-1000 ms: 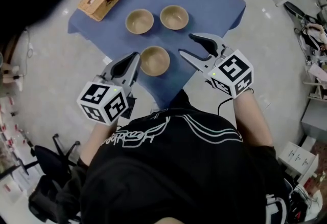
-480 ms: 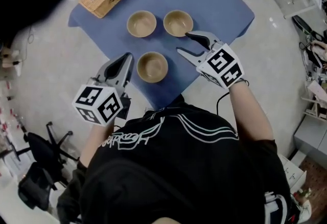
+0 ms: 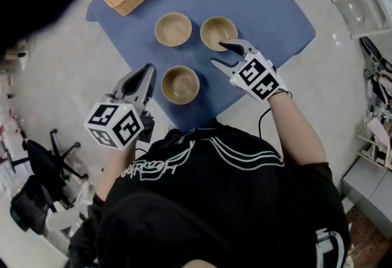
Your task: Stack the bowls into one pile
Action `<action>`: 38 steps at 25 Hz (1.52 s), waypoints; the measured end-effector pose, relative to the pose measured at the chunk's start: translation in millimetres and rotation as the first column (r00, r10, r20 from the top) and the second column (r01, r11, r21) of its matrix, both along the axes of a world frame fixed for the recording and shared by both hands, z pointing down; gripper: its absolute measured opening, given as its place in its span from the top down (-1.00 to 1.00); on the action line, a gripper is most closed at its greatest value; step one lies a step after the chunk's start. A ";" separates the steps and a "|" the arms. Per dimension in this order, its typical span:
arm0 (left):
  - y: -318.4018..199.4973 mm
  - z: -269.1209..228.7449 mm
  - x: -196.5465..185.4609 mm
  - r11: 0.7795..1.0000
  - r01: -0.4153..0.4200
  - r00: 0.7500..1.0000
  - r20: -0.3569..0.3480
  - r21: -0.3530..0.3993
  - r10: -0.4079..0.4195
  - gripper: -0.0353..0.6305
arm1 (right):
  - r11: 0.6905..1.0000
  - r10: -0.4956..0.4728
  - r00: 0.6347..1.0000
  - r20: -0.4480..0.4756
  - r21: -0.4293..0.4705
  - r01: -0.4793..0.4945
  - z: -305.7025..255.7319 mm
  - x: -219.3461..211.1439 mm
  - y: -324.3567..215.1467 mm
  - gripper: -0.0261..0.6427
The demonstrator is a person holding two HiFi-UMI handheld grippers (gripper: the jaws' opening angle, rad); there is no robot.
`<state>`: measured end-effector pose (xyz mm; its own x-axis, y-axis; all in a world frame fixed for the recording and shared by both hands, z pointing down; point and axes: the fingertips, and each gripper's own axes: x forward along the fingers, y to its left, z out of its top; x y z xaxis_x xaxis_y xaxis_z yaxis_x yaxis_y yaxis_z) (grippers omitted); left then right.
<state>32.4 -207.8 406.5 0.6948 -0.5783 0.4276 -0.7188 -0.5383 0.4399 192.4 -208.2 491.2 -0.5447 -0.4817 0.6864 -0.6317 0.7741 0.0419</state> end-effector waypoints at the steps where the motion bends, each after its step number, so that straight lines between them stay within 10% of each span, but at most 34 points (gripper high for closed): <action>1: -1.6 1.3 0.3 1.000 0.012 1.000 -0.006 -0.005 -0.012 0.81 | 1.000 -0.016 1.000 -0.006 0.000 0.016 4.6 -0.2 -2.9 0.30; 16: 6.3 8.9 -12.0 0.985 0.168 0.983 -0.074 -0.031 -0.170 0.81 | 0.961 -0.266 0.927 -0.267 0.007 0.277 52.1 -6.0 -8.9 0.66; 38: 13.5 17.4 -26.3 0.990 0.110 0.989 -0.090 -0.093 -0.118 0.81 | 0.962 -0.191 0.913 -0.360 0.118 0.248 27.2 -4.5 -13.0 0.81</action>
